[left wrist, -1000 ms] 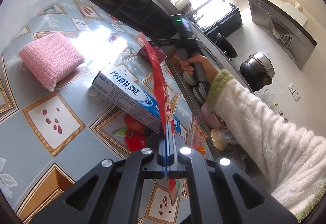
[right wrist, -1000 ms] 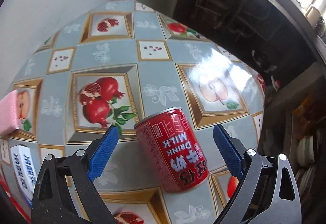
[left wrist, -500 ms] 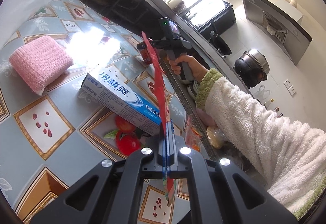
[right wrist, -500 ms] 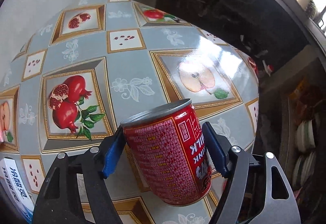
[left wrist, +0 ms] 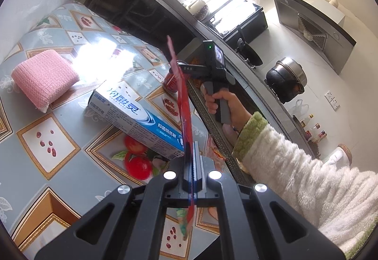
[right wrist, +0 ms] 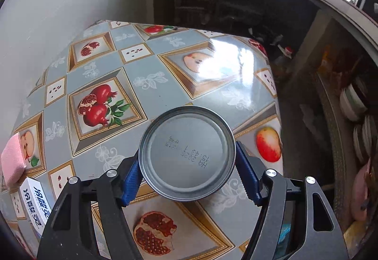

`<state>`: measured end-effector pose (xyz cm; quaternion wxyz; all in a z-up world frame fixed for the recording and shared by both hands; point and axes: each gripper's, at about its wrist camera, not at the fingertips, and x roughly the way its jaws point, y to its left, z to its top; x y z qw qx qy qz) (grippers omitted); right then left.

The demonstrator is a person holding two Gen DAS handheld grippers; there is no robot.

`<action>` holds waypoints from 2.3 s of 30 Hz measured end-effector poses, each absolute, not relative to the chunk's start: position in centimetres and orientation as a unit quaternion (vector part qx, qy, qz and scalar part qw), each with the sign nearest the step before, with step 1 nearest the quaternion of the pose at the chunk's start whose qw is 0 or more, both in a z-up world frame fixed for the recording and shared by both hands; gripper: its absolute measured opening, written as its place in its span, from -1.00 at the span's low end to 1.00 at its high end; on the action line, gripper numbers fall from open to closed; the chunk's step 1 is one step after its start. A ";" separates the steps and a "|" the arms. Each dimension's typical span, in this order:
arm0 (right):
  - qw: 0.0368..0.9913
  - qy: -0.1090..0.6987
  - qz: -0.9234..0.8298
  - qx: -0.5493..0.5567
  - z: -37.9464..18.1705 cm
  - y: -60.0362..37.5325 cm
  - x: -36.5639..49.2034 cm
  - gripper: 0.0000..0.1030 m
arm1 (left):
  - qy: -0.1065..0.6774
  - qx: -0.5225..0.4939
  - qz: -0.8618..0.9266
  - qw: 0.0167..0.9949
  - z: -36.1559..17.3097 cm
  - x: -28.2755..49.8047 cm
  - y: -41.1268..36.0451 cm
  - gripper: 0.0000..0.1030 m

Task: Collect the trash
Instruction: 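Grasp the red milk can with the right tool, then carry the red snack bag and milk can over the blue wastebasket with both tools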

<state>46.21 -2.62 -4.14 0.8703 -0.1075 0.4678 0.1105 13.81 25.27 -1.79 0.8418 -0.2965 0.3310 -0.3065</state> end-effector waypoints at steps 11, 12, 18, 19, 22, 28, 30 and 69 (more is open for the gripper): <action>0.890 0.449 0.078 -0.015 -0.9 -7.4 41.4 0.27 | 0.294 -0.304 -0.312 0.851 0.5 13.5 25.8 -1.00; 0.894 0.441 0.080 -0.007 -0.2 -7.9 40.5 0.27 | 0.291 -0.304 -0.313 0.852 0.9 13.6 25.8 -1.00; 0.908 0.409 0.079 0.031 2.7 -11.3 35.5 0.27 | 0.266 -0.287 -0.326 0.861 3.7 13.6 24.8 -1.00; 0.912 0.403 0.076 0.032 3.2 -11.9 34.4 0.27 | 0.263 -0.283 -0.329 0.862 4.1 13.6 24.5 -1.00; 0.919 0.387 0.070 0.037 4.6 -13.9 31.4 0.27 | 0.256 -0.269 -0.345 0.862 5.6 13.8 22.8 -1.00; 0.929 0.363 0.029 0.072 6.5 -19.7 24.8 0.27 | 0.269 -0.255 -0.391 0.843 7.7 15.2 18.2 -1.00; 0.929 0.360 0.008 0.083 6.6 -21.8 22.5 0.27 | 0.277 -0.248 -0.408 0.834 8.3 15.9 16.4 -1.00; 0.785 0.433 -0.222 0.382 -19.3 -49.1 9.3 0.27 | 0.511 0.142 -0.382 0.757 -11.1 34.0 -41.4 -0.68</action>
